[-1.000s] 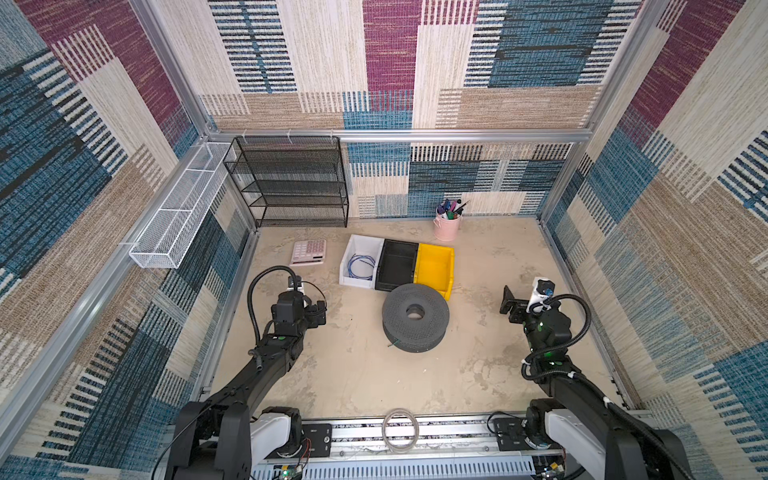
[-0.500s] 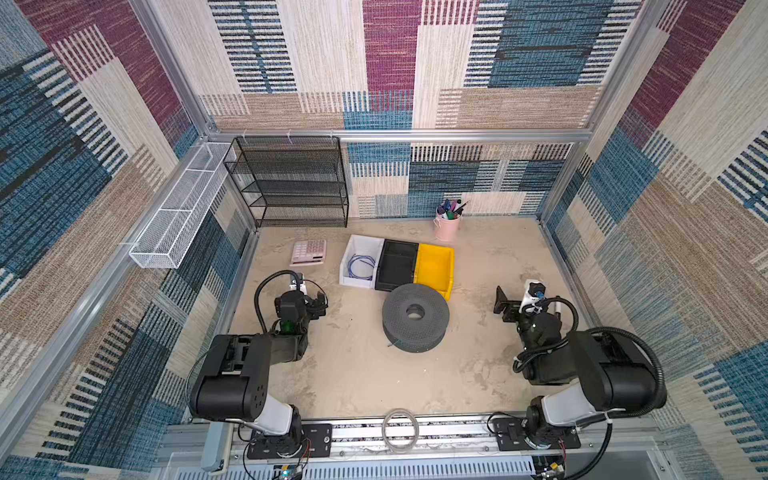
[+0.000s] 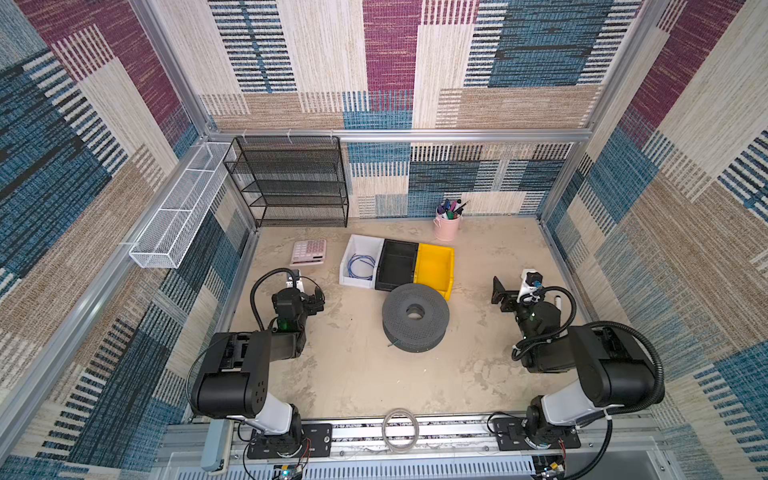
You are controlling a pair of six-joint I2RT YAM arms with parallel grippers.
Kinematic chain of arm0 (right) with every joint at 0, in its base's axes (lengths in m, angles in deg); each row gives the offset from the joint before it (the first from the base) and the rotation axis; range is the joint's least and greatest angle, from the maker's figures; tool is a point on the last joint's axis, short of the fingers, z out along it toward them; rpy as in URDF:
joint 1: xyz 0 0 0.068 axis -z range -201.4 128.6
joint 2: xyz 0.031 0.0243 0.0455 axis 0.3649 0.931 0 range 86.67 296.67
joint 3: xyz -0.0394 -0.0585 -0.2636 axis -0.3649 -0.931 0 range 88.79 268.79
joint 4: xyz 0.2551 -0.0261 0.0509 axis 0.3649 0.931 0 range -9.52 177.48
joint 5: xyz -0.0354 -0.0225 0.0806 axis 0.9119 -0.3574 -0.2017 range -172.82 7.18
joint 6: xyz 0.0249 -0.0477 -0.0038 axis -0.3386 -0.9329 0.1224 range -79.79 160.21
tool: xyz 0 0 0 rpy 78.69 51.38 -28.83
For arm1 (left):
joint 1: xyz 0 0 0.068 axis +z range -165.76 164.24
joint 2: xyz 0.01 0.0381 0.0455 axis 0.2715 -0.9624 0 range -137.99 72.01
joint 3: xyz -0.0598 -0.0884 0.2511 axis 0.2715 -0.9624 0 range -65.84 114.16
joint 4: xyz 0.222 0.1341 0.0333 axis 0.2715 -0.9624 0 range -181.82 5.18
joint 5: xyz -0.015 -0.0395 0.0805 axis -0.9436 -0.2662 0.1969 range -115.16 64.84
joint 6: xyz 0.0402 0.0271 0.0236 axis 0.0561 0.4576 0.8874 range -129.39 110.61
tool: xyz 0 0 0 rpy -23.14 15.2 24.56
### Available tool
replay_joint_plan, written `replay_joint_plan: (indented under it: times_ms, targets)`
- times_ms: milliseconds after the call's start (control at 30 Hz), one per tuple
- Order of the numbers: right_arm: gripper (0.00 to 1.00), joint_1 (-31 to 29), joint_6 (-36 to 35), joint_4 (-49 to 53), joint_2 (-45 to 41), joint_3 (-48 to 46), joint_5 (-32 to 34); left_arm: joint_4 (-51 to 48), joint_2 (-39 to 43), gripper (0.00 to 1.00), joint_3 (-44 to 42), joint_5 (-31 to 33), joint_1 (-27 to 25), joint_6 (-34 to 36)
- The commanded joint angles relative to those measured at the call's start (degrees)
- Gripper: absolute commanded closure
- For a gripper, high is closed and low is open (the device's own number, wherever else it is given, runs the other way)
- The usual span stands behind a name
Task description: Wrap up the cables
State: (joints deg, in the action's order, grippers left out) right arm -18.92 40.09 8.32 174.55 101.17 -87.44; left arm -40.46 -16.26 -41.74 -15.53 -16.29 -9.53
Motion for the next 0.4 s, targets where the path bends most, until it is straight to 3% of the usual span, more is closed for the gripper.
replay_joint_plan:
  times_ms: [0, 367]
  targets:
    - [0.01, -0.11, -1.20, 0.44, -0.16, 0.54, -2.57, 3.00, 0.27, 0.01, -0.10, -0.60, 0.09, -0.39]
    - [0.01, -0.10, -1.18, 0.12, -0.13, 0.41, -2.56, 3.03, 0.26, 0.01, -0.10, -0.64, 0.10, -0.47]
